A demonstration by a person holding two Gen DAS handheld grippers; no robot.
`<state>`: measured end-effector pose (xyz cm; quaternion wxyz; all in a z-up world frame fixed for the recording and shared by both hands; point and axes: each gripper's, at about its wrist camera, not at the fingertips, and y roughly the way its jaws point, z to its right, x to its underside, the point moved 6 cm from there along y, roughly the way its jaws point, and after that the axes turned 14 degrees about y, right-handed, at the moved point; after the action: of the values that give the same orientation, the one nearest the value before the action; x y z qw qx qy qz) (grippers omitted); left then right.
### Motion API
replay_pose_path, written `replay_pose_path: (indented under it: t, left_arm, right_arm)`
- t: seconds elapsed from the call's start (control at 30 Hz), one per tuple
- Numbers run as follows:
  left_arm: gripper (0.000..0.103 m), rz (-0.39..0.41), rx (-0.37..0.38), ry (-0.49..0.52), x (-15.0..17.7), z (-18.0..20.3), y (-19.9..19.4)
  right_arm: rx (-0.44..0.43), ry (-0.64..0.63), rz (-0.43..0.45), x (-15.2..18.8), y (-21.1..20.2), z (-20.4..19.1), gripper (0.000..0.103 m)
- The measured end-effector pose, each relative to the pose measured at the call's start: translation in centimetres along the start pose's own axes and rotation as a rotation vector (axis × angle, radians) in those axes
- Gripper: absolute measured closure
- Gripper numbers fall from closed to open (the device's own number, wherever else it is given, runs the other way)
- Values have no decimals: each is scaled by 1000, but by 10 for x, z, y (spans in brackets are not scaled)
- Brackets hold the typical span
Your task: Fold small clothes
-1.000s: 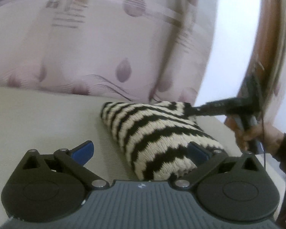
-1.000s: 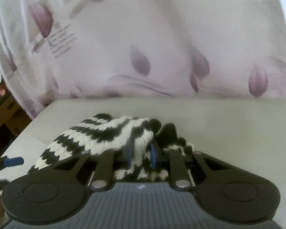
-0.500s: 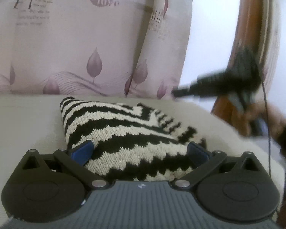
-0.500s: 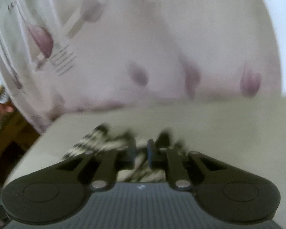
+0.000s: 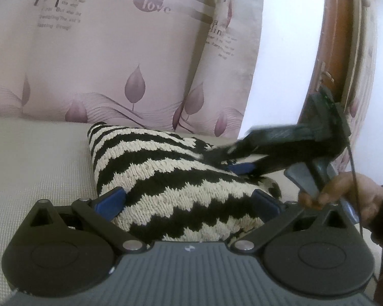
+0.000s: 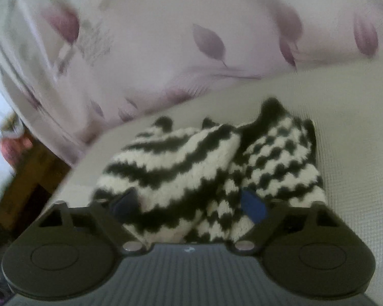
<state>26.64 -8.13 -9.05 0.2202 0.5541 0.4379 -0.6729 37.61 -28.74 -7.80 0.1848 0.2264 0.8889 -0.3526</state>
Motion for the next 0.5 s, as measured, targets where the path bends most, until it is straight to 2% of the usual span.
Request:
replay_pose_path:
  t: [0.03,0.1,0.13,0.23,0.3,0.33,0.43,0.5]
  left_arm:
    - [0,1,-2,8,1,1,0]
    - [0,-3,-8,7,-1,1,-3]
    - [0,1,-5,-7,-3,0,-5]
    - [0,37,17,-73,-16,-5,-16]
    - [0,59,38,-120,-27,-7,-18]
    - [0,57,39,-121,-33,-7,-15]
    - [0,59,46,-121,-42,-3,-4]
    - [0,-2,53,-99,-41,2,10]
  right_arm:
    - [-6,-8,-12,3,4,-3,66]
    - [6,-64,24,4,4,-11,77]
    - [26,-115,48,3,0,-16,86]
    - [50,-206,112,-9,-25,-26,87]
    - [83,-265,152,-22,-43,-31,96]
    - [104,-279,169,-30,-50,-32,100]
    - [152,-294,218,-59,-72,-27,100]
    - [186,-254,235,-73,-80,-13,100]
